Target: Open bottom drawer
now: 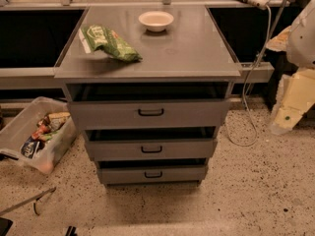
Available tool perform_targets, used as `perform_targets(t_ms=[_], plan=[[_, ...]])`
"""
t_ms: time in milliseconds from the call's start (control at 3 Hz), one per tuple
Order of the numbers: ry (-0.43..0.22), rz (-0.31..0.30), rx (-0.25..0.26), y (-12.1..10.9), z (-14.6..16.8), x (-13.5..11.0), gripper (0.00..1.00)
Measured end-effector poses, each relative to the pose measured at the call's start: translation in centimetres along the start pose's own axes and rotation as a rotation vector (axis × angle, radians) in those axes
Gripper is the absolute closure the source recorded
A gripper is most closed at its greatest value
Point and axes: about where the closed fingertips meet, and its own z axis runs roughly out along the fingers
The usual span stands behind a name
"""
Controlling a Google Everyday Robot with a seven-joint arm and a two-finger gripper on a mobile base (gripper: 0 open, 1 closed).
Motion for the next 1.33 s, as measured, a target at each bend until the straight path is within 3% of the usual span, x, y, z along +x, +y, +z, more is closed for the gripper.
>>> perform_targets(t_ms=[667,1000,1333], plan=[[-0.029,0.012,-0.008,0.5,1.8,-0.1,0.00],[-0.102,0.012,-0.051,2.4,7.2,-0.5,0.00],[-0.207,0.014,-0.129,5.3,15.6,-0.9,0.00]])
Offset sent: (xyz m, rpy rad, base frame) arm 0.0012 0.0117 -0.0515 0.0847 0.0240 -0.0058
